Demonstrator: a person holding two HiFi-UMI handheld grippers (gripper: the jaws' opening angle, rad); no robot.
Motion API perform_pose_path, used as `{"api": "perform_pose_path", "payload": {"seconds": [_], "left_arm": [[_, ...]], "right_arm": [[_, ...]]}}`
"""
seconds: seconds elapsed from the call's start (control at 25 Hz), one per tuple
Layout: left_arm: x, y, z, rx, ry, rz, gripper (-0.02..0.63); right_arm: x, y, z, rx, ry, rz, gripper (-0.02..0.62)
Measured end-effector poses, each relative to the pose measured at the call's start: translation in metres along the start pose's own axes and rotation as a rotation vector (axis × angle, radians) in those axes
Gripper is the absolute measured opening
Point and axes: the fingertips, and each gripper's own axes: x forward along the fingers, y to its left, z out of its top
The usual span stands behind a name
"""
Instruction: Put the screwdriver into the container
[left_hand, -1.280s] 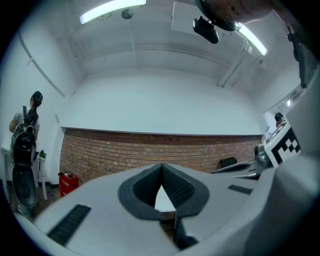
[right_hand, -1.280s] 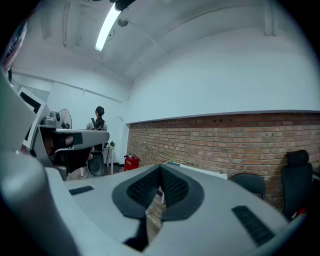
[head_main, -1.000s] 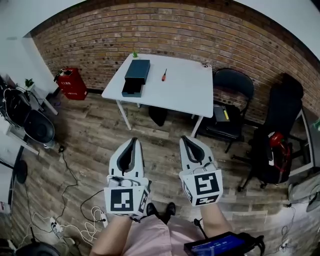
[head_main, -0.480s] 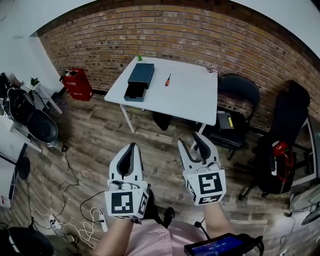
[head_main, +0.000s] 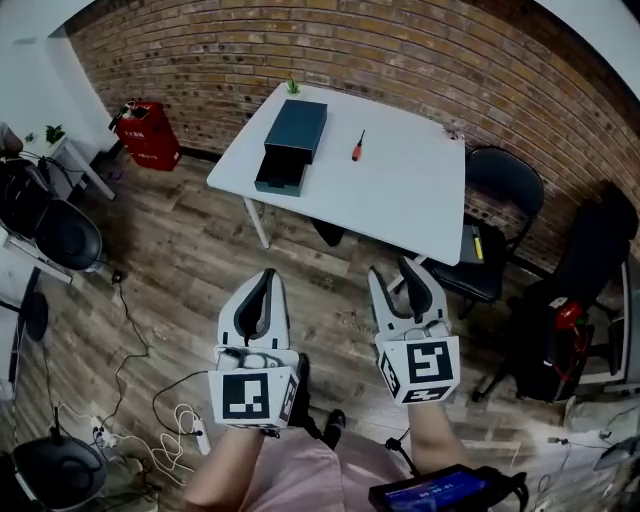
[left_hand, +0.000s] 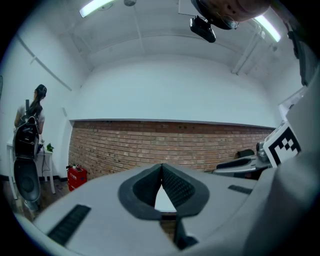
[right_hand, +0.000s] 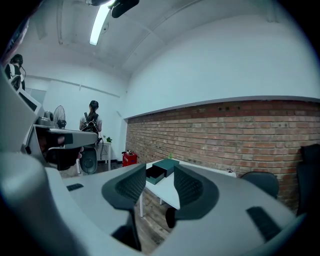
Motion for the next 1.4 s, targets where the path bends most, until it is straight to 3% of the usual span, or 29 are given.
{"api": "perform_pose_path", "payload": {"seconds": [0.36,0.6,1.4], "left_arm": [[0.092,0.069,0.006,0.0,-0.005,-0.052,0.012],[0.139,0.09,0.019,0.004,-0.036,-0.098,0.012],[0.239,0.083,-0.028,0.031,0.066,-0.167,0.012]], "right_arm": [[0.103,0.001,0.021,0.006,0.008,-0.047,0.168],[0.142,-0.01,0.043,-0.008,-0.007,-0.097,0.161],[0.219,-0.078,0.011,0.047,0.047,-0.157,0.155]]}}
